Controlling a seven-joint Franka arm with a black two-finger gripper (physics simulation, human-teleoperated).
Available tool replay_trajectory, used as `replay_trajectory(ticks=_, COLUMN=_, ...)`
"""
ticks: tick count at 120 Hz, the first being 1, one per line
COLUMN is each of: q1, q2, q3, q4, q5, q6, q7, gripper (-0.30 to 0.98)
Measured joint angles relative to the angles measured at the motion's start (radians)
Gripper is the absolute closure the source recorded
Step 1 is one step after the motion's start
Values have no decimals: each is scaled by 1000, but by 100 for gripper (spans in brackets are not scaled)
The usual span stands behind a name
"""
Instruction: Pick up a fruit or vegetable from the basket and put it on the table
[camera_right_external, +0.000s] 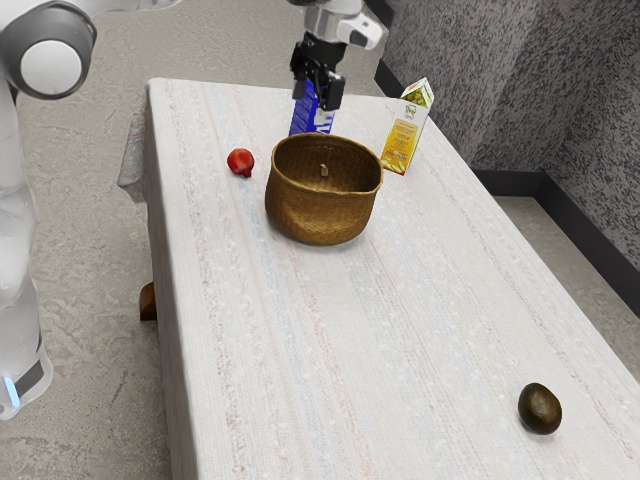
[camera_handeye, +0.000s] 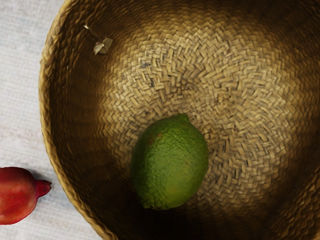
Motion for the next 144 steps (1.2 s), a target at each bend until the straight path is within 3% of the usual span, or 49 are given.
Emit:
replay_trajectory(ticks=27, q1=25, q2=-1, q3=-12, q4=-64, q5=7, q6=83, q7=-1, gripper=0)
replay_trajectory(ticks=71, q1=-72, q2=-16, q3=-12, q4=-189, q5=8, q6=194, q7=0, gripper=0)
replay_trajectory(ticks=102, q1=-21, q2=-31, q3=-4, q4=-263, q5=8, q6=267, q7=2, gripper=0)
replay_trajectory(ticks=144, q1=-36, q2=-19, q3=-3, q4=-303, q5=9, q6=322, q7=5, gripper=0)
